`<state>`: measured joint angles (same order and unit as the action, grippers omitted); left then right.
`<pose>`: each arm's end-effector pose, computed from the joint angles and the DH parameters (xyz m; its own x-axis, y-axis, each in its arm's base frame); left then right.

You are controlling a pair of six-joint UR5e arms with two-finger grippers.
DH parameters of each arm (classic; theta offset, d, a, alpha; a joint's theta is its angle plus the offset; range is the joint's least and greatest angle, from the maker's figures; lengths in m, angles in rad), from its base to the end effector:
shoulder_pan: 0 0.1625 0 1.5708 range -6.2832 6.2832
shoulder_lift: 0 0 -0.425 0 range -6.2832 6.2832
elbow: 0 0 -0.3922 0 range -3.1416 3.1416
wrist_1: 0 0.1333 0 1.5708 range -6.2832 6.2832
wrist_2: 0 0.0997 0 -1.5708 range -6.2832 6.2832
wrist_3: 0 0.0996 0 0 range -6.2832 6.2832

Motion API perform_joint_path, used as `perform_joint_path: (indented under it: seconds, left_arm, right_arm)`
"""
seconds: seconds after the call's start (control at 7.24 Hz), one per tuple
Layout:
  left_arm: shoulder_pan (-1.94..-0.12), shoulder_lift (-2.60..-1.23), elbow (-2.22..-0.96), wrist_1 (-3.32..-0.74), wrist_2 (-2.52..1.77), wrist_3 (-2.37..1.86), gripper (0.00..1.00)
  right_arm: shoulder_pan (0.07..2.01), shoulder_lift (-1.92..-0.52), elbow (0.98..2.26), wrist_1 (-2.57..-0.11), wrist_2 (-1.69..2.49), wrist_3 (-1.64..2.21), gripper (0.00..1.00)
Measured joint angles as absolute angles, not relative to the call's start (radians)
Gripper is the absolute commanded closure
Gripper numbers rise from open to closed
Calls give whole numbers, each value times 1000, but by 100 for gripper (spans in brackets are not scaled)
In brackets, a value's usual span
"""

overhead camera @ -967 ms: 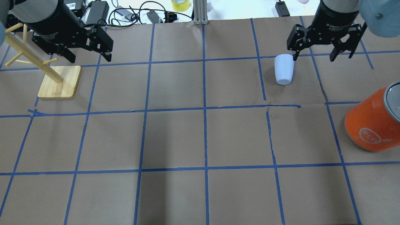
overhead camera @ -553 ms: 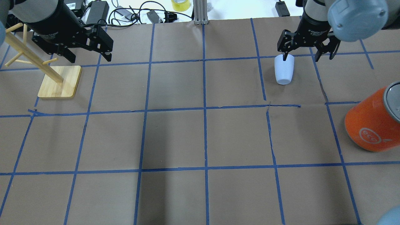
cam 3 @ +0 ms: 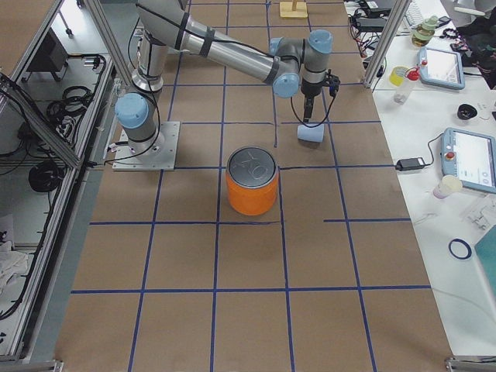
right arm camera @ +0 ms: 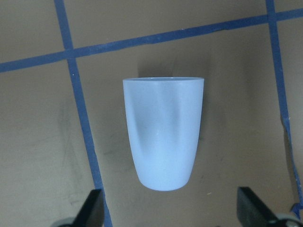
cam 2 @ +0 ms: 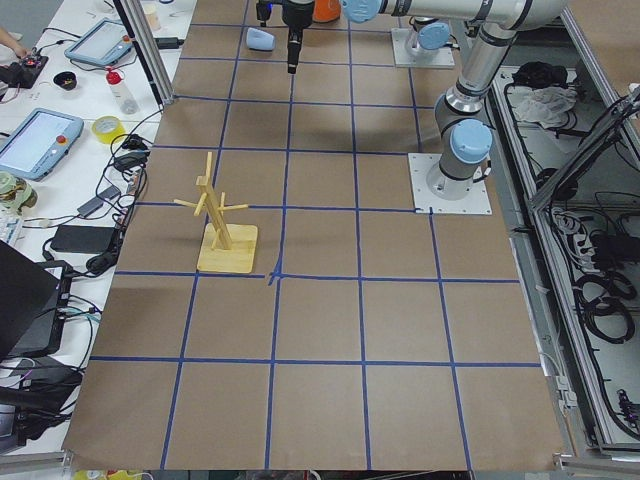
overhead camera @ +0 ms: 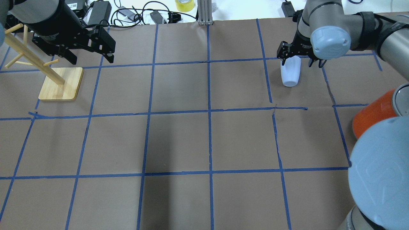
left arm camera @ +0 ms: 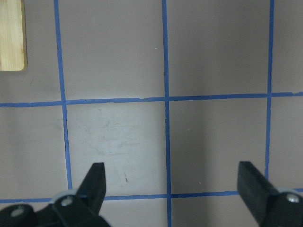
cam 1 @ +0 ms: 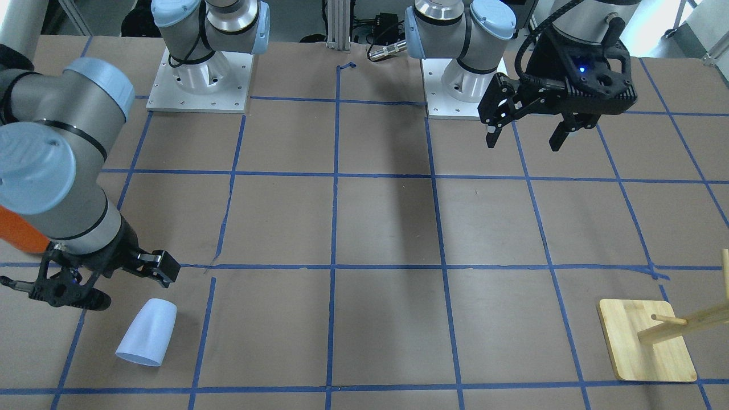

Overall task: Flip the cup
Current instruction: 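Lower the right gripper onto the upside-down light-blue cup and grasp it, then carry the cup with the right gripper toward the left arm's side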

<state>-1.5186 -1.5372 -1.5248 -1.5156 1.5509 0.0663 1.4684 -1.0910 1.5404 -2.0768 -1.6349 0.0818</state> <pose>-0.1096 -0.4953 0.5332 -0.9998 0.0162 0.0108 0.0146 0.9907 -0.1354 0.0593 -0.6641 0.2755 -0.9807 0.1864 0.0591 0.1828 0.9812 -0.0616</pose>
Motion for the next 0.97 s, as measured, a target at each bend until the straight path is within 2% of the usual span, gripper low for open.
perform_joint_path:
  seconds: [0.41, 0.69, 0.97]
  left_arm:
    - [-1519, -1536, -1525, -1516, 1552, 66, 0]
    - [-1519, -1535, -1526, -1516, 1551, 67, 0]
    - [-1519, -1534, -1530, -1516, 1551, 67, 0]
  right_arm:
    - [1460, -977, 1551, -2191, -1581, 115, 1]
    - [1459, -947, 1548, -2209, -1578, 121, 47]
    - [1459, -942, 1539, -2234, -1579, 118, 55]
